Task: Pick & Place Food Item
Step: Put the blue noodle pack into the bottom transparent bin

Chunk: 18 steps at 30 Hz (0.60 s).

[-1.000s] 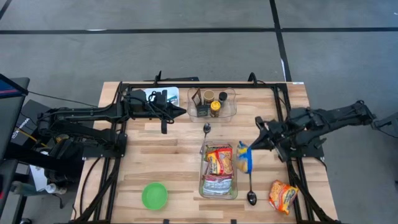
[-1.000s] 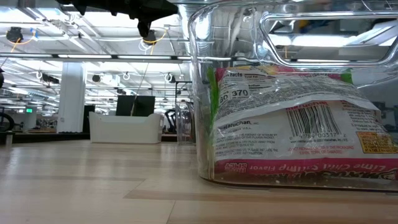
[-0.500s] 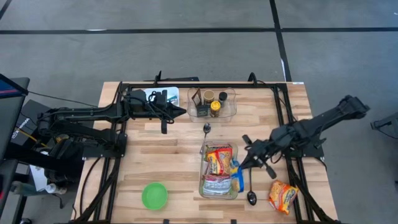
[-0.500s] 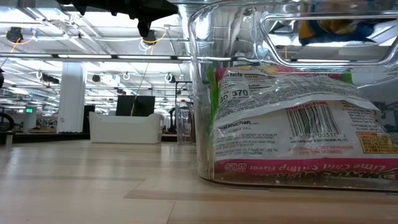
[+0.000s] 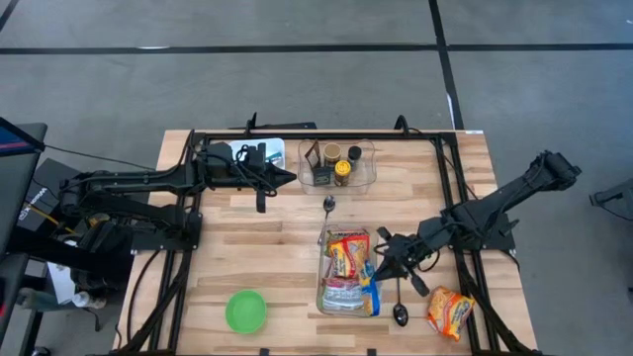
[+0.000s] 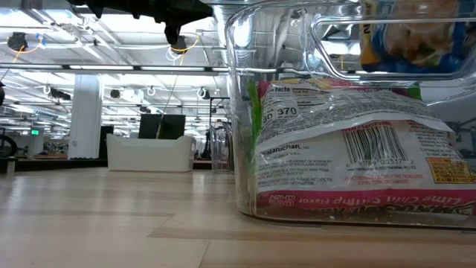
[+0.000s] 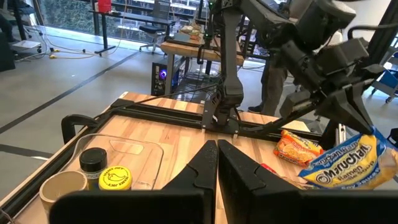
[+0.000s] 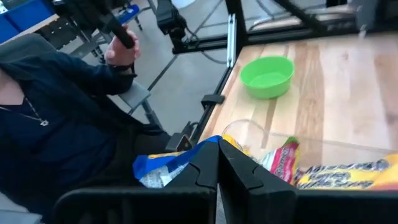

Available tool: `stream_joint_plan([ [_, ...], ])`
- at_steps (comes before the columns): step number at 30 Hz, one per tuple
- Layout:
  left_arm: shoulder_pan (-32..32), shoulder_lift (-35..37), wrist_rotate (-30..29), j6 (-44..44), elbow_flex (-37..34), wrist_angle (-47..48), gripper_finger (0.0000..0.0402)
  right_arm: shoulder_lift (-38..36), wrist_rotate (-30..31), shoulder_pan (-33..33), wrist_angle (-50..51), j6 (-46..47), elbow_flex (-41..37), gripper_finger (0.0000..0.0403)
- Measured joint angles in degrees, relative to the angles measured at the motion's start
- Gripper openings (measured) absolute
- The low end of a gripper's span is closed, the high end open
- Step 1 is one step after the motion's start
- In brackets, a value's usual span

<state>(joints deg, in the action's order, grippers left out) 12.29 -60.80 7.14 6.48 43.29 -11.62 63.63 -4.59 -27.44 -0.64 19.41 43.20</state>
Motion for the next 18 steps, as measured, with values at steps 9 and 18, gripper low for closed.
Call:
stream_joint_plan([
  [9,-0.02,0.0,0.0,-0.02,-0.02,0.0,0.0008,3.14,-0.03,-0.64,-2.68,0.6,0.0,0.0],
  [18,-0.02,0.0,0.0,0.0,-0.02,0.0,0.0008,6.38,-0.88,4.27,-2.25,0.76,0.0,0.0],
])
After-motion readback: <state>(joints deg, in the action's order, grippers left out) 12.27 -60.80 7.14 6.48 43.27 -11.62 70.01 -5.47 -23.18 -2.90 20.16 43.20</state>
